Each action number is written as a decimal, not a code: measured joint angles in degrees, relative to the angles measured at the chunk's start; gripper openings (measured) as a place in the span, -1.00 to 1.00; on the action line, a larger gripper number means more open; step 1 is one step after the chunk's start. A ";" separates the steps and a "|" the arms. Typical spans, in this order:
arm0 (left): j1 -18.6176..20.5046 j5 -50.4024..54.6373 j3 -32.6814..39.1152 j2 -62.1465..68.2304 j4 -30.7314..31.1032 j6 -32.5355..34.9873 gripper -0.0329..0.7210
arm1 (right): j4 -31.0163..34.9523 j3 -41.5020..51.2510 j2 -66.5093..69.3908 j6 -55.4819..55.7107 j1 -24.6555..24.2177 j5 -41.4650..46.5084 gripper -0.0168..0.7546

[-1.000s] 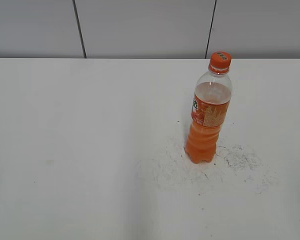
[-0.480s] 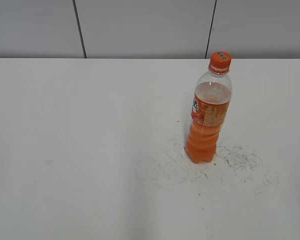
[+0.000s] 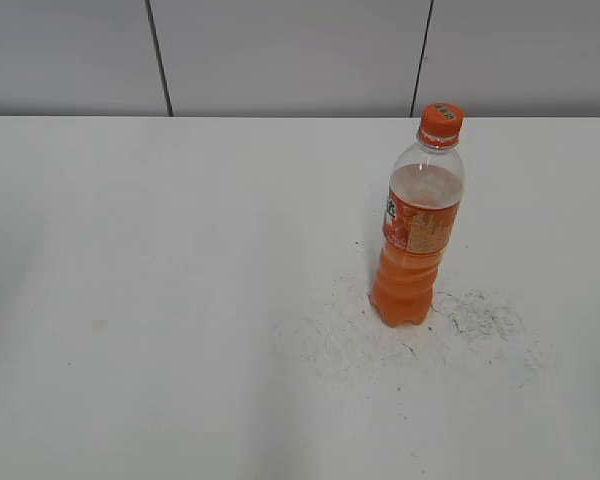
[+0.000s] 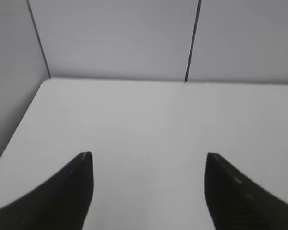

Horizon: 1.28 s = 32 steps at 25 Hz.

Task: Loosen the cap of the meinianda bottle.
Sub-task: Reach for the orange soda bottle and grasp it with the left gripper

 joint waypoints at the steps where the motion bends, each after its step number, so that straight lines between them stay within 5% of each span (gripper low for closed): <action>1: -0.43 -4.60 0.00 2.27 0.00 0.12 0.57 | 0.00 0.00 0.00 0.00 0.00 0.00 0.23; 10: -8.87 -35.22 0.00 25.32 1.68 0.45 0.57 | -0.06 0.00 0.00 0.00 0.00 0.00 0.23; 19: -16.60 -52.48 0.00 48.87 8.09 -0.72 0.57 | -0.06 0.00 0.00 0.00 0.00 0.00 0.23; 32: -16.71 -74.15 -9.15 73.81 51.08 -26.93 0.57 | -0.06 0.00 0.00 0.00 0.00 0.00 0.23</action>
